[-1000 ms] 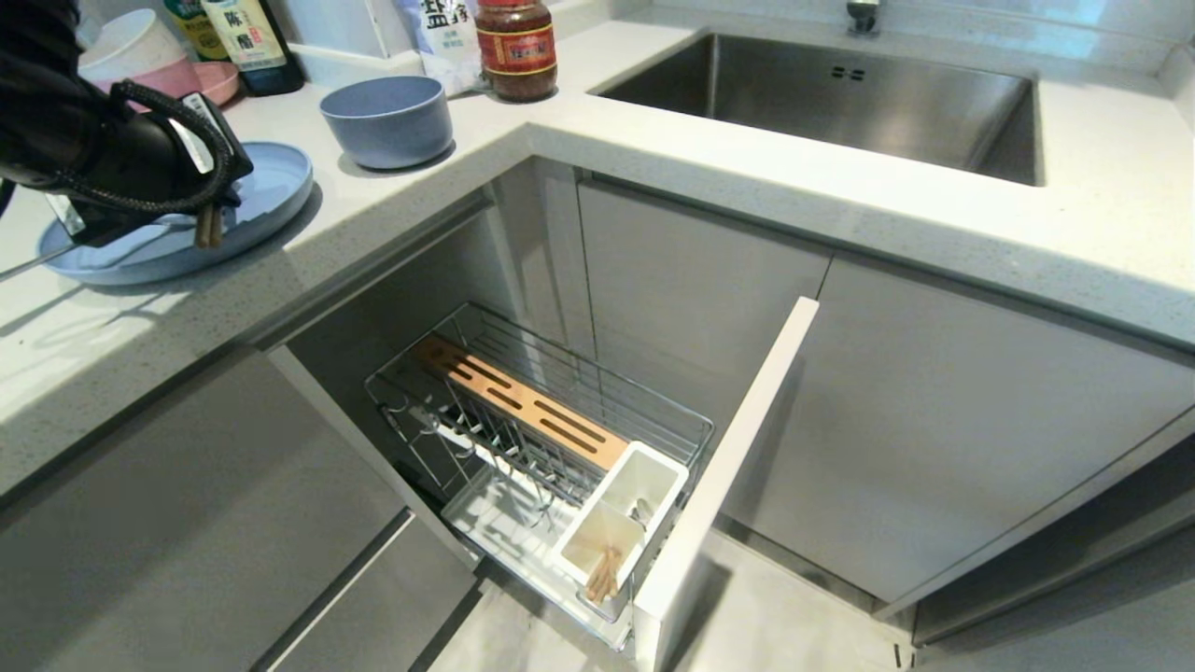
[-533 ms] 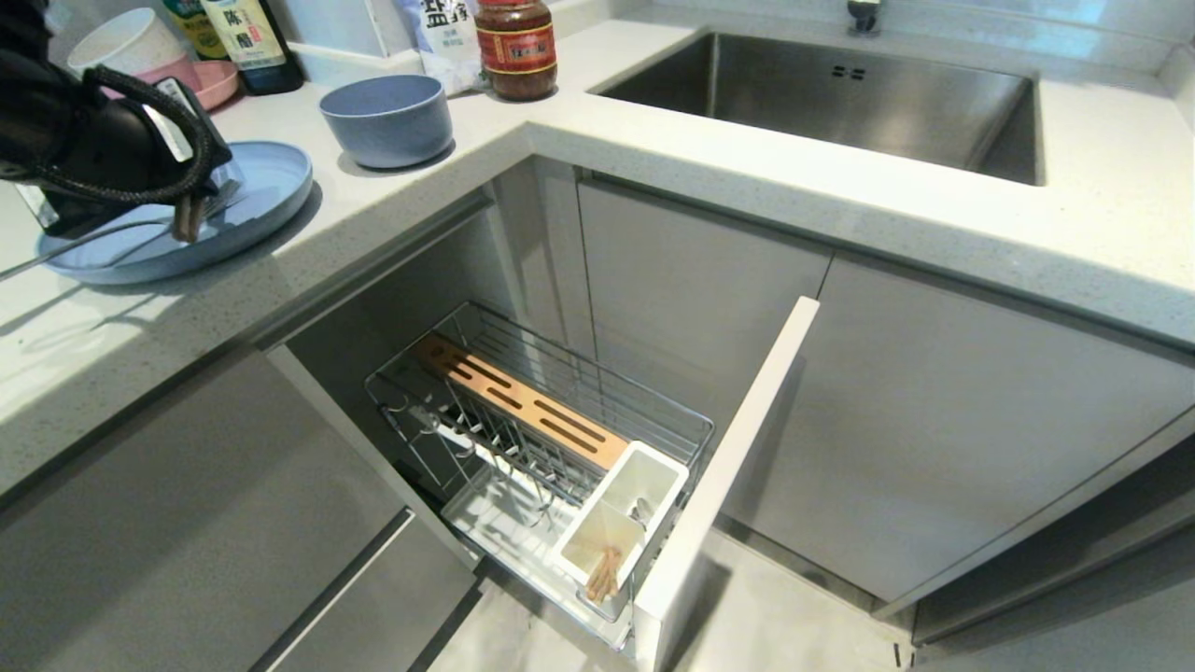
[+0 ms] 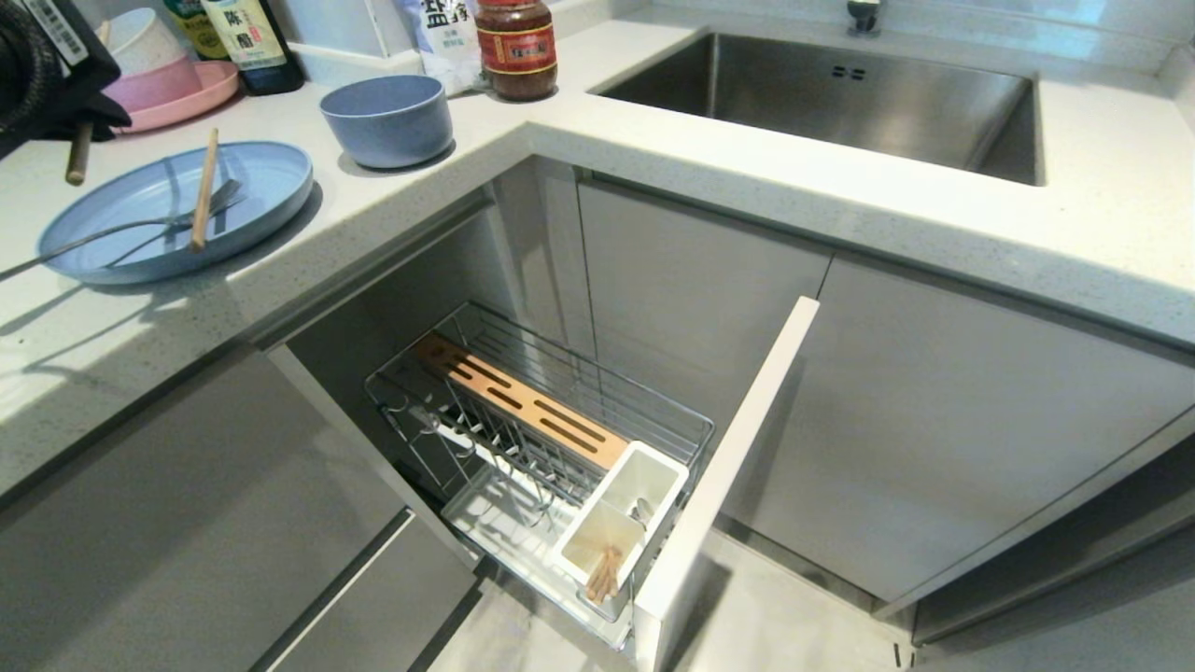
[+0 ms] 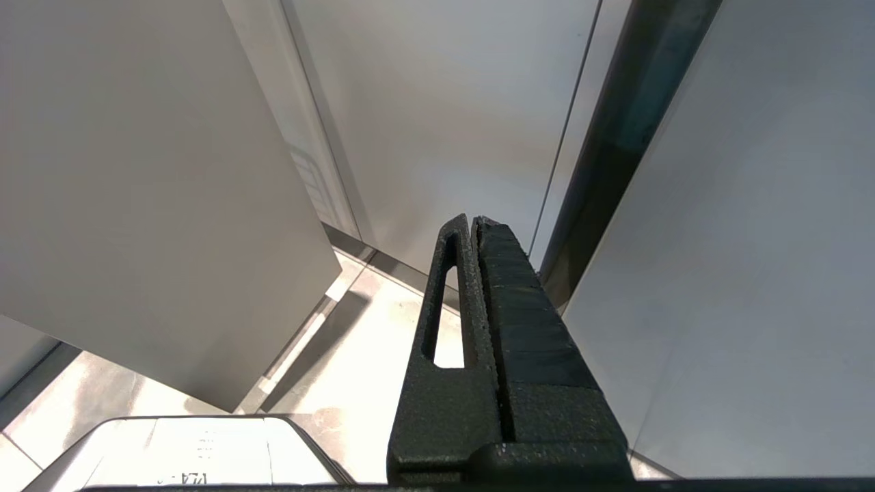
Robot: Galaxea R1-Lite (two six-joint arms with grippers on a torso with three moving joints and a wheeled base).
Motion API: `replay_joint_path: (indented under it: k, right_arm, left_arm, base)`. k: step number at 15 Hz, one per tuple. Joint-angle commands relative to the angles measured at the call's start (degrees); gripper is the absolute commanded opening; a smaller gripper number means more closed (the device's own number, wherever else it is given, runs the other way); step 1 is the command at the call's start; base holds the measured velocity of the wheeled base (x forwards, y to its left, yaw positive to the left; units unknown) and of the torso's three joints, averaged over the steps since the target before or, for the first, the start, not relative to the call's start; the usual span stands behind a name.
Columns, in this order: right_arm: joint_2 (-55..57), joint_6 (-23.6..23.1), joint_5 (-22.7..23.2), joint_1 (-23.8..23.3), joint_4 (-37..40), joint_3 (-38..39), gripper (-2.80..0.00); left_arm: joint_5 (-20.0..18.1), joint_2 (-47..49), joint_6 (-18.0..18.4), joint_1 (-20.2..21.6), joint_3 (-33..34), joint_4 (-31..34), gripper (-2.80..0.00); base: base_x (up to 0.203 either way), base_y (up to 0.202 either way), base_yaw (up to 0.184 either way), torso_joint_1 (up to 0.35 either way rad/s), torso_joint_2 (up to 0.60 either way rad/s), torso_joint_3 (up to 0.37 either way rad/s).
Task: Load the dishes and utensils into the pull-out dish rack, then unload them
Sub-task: Pick up the chopsticks and place it in the cupboard
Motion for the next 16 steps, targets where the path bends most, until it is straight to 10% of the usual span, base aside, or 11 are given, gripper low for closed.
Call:
replay_joint_path:
  k: [1,8,16]
  right_arm:
    - [-0.2,0.1,0.0,0.0,0.0,0.1,-2.80]
    - [-0.2,0.0,0.0,0.0,0.0,0.1,-2.80]
    - [-0.2,0.0,0.0,0.0,0.0,0.1,-2.80]
  left_arm:
    - [0.0,-3.0,-0.6,-4.5,0.1,0.3,-2.80]
    - [-0.1,-4.8,-2.9,-24.9,5.1,0.9,-2.80]
    - [-10.1,-1.4,0.8,-30.7,6.3,13.6,-2.80]
  base:
    - [0.000,0.000,0.000,0.000,0.00,0.000]
    - [0.000,0.000,0.000,0.000,0.00,0.000]
    - [0.000,0.000,0.000,0.000,0.00,0.000]
